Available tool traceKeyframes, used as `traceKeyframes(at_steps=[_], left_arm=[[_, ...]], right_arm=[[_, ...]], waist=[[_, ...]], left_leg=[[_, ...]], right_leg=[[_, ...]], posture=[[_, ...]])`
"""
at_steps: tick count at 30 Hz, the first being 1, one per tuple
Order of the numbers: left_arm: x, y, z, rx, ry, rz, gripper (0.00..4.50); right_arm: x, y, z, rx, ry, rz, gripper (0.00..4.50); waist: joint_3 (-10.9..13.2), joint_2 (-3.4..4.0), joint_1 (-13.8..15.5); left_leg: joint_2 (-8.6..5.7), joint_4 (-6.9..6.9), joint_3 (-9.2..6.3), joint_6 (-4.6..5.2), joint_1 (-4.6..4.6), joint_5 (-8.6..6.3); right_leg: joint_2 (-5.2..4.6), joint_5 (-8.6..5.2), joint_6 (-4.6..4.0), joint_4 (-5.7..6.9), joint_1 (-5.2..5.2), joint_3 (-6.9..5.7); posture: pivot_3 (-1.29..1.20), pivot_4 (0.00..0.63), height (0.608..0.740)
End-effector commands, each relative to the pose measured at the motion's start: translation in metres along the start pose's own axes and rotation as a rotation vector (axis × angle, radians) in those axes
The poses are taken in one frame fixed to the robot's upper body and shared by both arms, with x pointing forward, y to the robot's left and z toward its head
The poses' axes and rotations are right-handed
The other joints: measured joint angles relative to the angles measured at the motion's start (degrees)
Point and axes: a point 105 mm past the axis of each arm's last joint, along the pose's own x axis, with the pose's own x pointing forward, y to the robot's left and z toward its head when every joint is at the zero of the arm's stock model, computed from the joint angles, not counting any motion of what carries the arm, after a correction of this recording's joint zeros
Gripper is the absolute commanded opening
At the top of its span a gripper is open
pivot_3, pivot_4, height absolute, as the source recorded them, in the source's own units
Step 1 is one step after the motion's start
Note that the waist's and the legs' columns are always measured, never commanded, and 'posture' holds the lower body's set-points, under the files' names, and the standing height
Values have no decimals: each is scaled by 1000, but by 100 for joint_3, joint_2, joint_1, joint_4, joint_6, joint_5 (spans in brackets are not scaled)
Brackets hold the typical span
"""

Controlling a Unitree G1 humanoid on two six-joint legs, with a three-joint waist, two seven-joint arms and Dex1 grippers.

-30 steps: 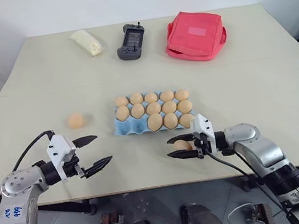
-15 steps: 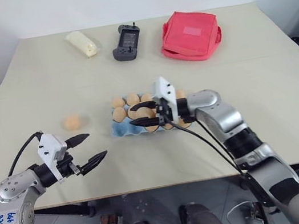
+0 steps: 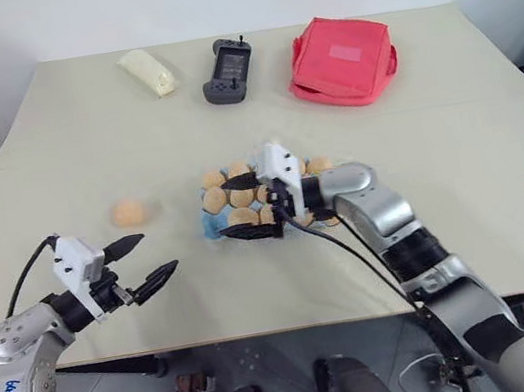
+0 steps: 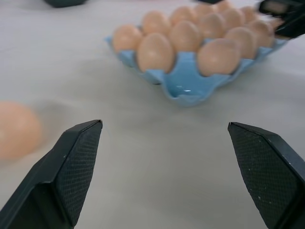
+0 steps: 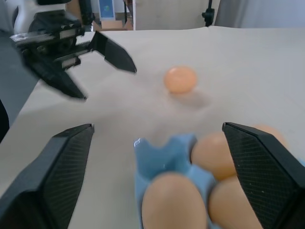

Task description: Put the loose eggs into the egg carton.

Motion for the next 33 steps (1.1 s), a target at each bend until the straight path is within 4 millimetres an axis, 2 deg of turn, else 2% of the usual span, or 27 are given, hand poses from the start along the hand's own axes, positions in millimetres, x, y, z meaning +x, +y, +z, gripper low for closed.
traceKeyframes(at_steps=[1,5,7,11,15,18,23,33], left_arm=[[-13,12,1,37,1,59,4500],[-30,27,-6,62,22,159,4500],[-50,38,-18,46,52,256,4500],[-82,58,-30,29,62,424,4500],[-93,62,-37,0,51,503,4500],[-84,58,-37,-19,26,478,4500],[-47,52,-17,-22,-50,406,4500],[20,79,0,11,-134,411,4500]], right_arm=[[-34,1,2,-52,-25,-23,4494],[-74,3,6,-78,-154,-88,4494],[-91,6,1,-52,-147,-91,4494],[-103,7,-3,-38,-128,-114,4494],[-116,16,-15,-41,-65,-103,4494],[-126,15,-21,-19,-54,-132,4494],[-141,9,-28,-8,-28,-196,4494],[-147,8,-31,-4,-17,-239,4494]], waist=[[0,0,-3],[1,1,-34],[1,1,-53],[1,1,-34],[1,2,50],[1,2,100],[1,2,151],[1,2,133]], left_leg=[[0,1,3,2,0,-4],[6,-4,12,3,-2,-7],[11,-3,24,2,2,-6],[14,0,32,28,20,-20],[8,5,25,30,24,-12],[-3,6,27,15,26,-20],[-7,7,26,10,23,-13],[-6,9,41,24,27,14]], right_leg=[[-5,0,0,-5,1,-13],[-7,0,0,-27,3,-33],[-4,0,0,-26,2,-36],[-7,-1,-2,-31,6,-37],[-20,-2,-10,-34,16,-42],[-35,-2,-12,-35,19,-41],[-44,0,-14,-35,21,-51],[-40,2,-10,-19,18,-67]], posture=[[0,150,740],[0,150,740],[0,150,740],[0,150,740],[0,150,740],[0,150,740],[0,150,740],[0,150,740]])
